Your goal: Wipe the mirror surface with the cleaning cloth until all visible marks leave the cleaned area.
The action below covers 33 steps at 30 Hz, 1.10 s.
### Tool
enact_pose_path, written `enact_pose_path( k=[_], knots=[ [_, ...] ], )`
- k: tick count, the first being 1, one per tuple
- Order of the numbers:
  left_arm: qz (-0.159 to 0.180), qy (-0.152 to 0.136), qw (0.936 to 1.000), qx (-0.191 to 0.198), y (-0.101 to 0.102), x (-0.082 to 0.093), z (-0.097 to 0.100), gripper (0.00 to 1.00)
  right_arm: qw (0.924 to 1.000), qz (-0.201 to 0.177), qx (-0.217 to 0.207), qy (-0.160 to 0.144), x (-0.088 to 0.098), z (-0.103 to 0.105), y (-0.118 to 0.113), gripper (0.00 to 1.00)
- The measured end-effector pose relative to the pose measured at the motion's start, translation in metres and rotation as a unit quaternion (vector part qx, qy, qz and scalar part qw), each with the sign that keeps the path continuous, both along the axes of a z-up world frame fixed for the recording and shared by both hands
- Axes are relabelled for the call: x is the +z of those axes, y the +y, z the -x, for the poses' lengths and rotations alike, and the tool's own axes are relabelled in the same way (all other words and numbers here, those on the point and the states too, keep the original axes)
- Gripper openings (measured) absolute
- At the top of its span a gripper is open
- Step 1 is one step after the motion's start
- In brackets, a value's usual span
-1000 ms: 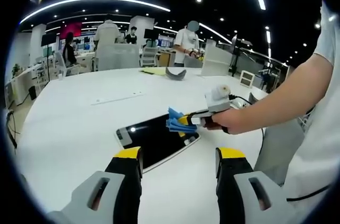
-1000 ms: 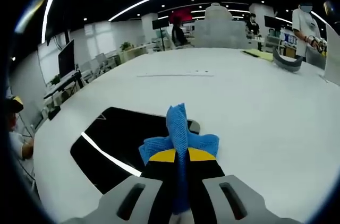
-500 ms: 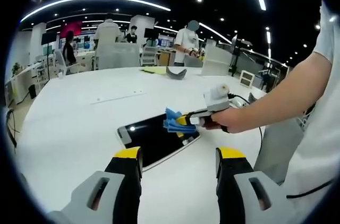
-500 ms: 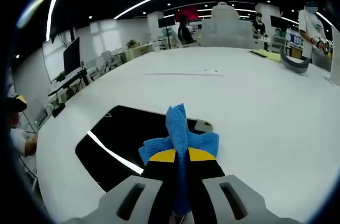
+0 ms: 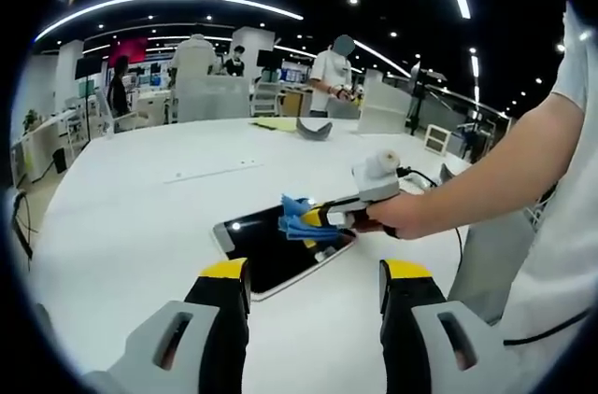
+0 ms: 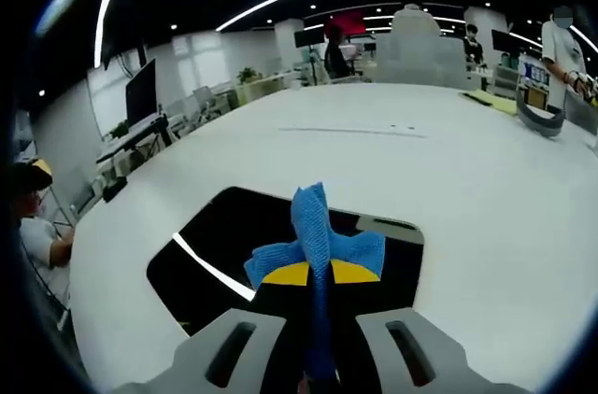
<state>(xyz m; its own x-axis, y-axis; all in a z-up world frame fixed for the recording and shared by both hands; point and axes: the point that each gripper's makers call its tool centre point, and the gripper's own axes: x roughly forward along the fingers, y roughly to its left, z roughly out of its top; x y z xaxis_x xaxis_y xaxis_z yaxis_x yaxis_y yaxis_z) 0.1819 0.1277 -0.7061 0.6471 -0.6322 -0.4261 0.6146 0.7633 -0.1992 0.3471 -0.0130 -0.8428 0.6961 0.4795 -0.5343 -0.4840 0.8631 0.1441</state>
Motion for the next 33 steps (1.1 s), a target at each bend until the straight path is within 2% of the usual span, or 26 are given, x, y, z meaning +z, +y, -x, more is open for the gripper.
enact_pose_path(
  k=[11,33],
  knots=[
    [-0.001,0.003,1.0000,0.004,0.003,-0.001,0.000,0.54,0.9995,-0.003,0.032,0.001,0.000,0.004,0.030,0.01],
    [-0.002,0.008,0.9999,0.011,0.006,-0.005,0.001,0.54,0.9955,0.006,0.094,-0.001,0.000,0.013,0.073,0.01]
  ],
)
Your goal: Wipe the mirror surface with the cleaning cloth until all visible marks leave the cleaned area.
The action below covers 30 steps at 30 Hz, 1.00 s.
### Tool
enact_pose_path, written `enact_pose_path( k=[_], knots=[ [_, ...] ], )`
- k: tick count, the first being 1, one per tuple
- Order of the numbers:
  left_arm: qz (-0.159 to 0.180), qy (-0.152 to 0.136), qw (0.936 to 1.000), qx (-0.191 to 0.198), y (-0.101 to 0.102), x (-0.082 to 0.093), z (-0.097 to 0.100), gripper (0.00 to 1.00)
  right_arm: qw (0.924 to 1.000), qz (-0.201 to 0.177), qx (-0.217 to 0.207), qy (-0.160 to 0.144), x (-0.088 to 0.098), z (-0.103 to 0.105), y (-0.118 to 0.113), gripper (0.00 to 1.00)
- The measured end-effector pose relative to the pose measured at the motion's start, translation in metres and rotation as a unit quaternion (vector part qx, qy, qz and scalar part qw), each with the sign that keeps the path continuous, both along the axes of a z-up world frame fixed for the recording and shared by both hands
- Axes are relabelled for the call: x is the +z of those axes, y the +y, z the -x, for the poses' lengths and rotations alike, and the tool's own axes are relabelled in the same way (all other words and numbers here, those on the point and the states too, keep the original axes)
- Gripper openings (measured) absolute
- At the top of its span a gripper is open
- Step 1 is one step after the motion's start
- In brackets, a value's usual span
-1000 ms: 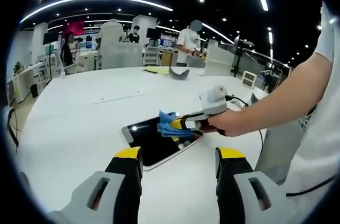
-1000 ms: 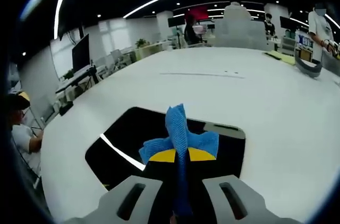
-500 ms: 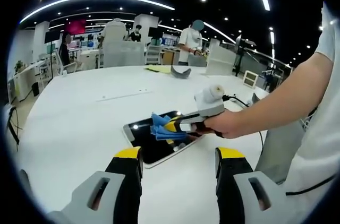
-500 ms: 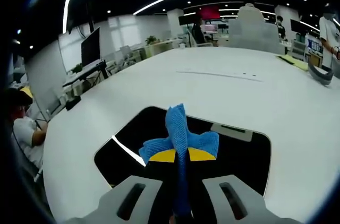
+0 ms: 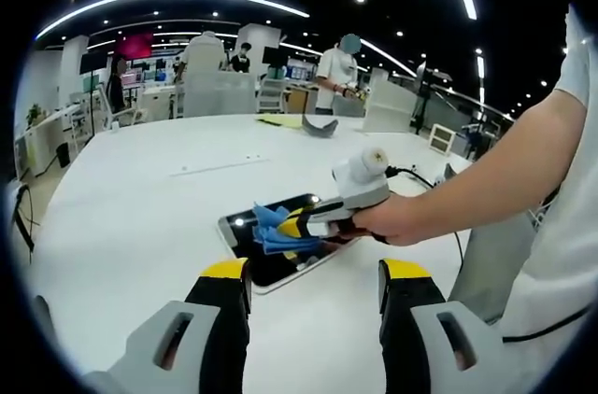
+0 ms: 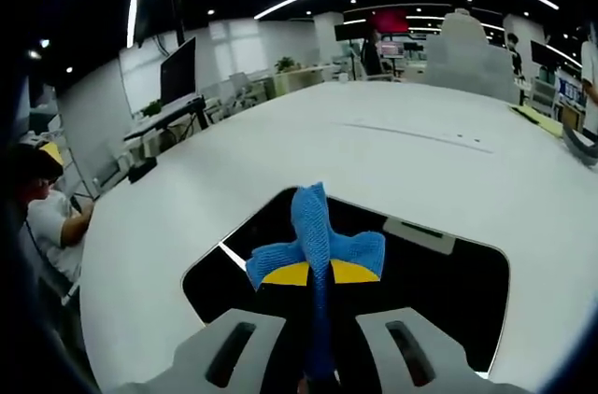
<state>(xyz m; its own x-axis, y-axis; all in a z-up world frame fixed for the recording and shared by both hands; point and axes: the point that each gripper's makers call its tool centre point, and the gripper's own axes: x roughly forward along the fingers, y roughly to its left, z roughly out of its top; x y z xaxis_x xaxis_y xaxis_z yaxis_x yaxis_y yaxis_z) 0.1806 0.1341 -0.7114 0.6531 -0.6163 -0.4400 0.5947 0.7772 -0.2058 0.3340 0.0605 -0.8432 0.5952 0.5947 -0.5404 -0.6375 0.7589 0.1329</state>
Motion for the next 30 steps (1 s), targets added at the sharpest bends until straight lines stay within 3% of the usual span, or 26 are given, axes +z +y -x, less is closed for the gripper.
enact_pose_path(
  k=[30],
  knots=[
    [0.001,0.009,0.9999,0.009,0.014,-0.008,0.003,0.51,0.9975,0.022,0.067,-0.008,-0.001,0.010,0.042,0.01]
  ],
)
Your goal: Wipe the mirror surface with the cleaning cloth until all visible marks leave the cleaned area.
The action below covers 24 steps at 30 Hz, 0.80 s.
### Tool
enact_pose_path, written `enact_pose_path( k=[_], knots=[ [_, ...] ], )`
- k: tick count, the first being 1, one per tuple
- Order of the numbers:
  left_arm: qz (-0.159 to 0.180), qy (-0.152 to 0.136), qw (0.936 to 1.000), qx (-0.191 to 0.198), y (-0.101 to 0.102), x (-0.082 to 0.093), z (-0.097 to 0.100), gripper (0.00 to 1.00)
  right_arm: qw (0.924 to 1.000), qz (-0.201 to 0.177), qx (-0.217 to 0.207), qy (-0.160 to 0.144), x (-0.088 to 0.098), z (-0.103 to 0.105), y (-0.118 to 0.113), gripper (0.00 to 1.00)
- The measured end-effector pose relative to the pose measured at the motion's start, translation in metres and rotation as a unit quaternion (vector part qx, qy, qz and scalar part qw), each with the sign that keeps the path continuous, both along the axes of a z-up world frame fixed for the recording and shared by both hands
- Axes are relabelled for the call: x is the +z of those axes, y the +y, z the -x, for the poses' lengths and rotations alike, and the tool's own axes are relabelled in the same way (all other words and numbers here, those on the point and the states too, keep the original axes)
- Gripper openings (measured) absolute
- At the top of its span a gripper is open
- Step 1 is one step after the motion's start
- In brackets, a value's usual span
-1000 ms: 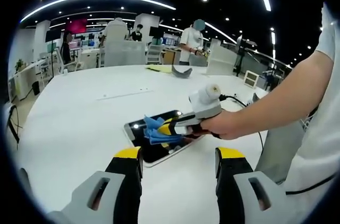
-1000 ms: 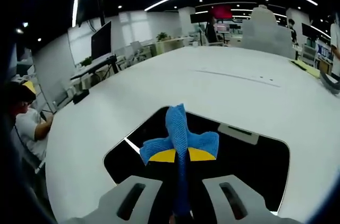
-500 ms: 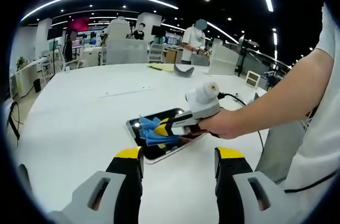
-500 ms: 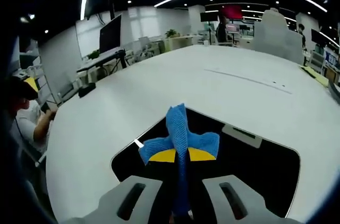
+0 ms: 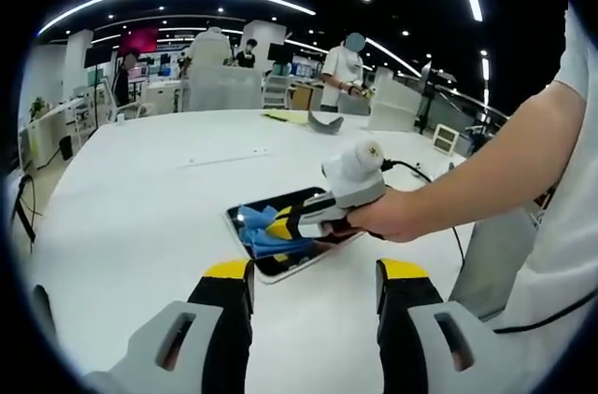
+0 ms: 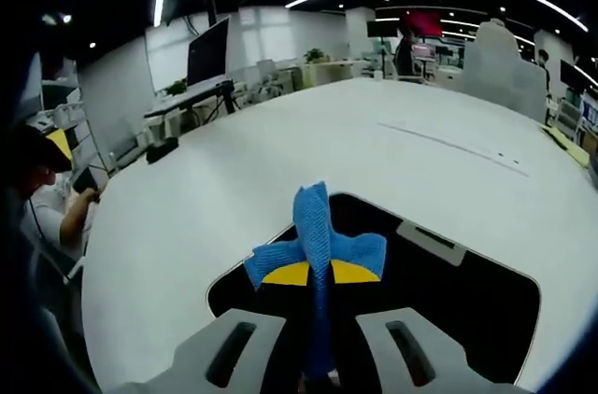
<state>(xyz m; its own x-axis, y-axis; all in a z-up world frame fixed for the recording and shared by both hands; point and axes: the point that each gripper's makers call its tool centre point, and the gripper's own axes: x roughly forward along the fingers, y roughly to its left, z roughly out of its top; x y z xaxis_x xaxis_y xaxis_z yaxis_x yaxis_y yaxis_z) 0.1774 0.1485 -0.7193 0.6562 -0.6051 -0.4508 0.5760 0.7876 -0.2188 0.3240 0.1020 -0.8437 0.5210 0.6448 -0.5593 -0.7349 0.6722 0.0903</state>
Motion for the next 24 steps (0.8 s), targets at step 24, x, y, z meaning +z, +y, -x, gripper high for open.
enact_pose_path(
  k=[24],
  knots=[
    [0.012,-0.003,0.9999,0.001,-0.001,0.003,-0.005,0.51,0.9986,0.023,0.044,-0.017,0.000,0.007,0.015,0.01]
  ],
)
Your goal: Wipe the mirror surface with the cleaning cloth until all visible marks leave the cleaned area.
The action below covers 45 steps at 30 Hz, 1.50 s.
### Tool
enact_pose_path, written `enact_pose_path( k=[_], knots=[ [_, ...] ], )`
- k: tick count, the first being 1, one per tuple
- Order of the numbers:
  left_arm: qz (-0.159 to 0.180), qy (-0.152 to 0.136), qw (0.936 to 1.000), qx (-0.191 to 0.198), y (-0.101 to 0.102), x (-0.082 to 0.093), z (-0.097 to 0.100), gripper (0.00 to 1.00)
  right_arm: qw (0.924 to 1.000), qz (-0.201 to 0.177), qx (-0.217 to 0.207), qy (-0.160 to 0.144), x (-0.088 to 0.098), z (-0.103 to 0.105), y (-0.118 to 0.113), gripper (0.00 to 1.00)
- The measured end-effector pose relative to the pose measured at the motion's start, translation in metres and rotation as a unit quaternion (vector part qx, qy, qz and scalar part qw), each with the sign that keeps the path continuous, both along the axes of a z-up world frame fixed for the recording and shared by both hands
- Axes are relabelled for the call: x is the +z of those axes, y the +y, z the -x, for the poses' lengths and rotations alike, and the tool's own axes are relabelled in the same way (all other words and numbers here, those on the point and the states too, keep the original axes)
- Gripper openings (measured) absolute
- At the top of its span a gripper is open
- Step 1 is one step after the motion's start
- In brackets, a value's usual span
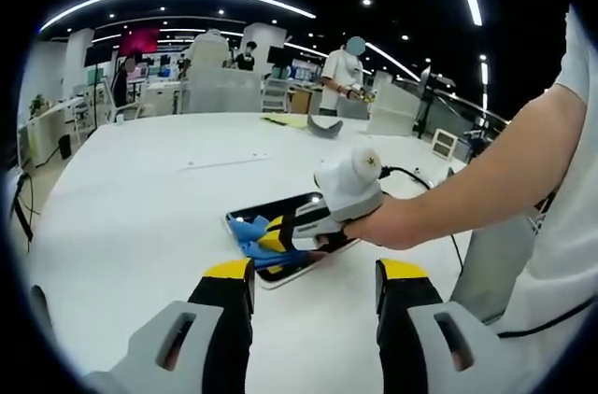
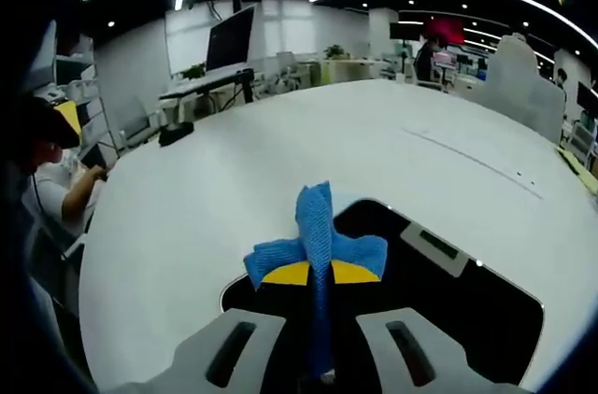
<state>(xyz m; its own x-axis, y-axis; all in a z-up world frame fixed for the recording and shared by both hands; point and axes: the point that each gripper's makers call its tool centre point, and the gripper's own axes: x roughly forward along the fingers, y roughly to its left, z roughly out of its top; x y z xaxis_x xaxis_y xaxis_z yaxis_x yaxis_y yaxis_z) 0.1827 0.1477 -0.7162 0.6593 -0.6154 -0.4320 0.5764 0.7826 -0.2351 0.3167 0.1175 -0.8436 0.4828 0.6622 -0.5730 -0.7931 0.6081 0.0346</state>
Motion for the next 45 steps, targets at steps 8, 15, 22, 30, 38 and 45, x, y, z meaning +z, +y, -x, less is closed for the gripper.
enact_pose_path(
  k=[8,15,22,30,38,45],
  knots=[
    [-0.002,-0.001,1.0000,-0.001,0.000,0.000,0.000,0.51,1.0000,-0.004,-0.002,0.003,0.000,0.000,0.000,0.01],
    [0.001,0.002,1.0000,0.003,0.001,-0.001,0.002,0.51,1.0000,-0.006,-0.004,0.007,0.000,0.001,0.001,0.01],
    [0.006,0.002,1.0000,0.002,-0.001,-0.001,0.002,0.51,0.9997,-0.004,0.024,0.006,0.001,0.005,0.006,0.01],
    [0.004,0.003,1.0000,0.002,0.000,-0.002,0.003,0.52,0.9988,-0.009,0.047,0.011,0.000,0.016,0.013,0.01],
    [0.003,0.001,1.0000,0.003,0.001,-0.001,0.003,0.51,0.9976,-0.010,0.066,0.017,0.000,0.033,0.016,0.01],
    [0.006,-0.003,1.0000,0.007,0.001,0.001,0.003,0.51,0.9970,-0.011,0.075,0.011,0.000,0.047,0.017,0.01]
  ],
)
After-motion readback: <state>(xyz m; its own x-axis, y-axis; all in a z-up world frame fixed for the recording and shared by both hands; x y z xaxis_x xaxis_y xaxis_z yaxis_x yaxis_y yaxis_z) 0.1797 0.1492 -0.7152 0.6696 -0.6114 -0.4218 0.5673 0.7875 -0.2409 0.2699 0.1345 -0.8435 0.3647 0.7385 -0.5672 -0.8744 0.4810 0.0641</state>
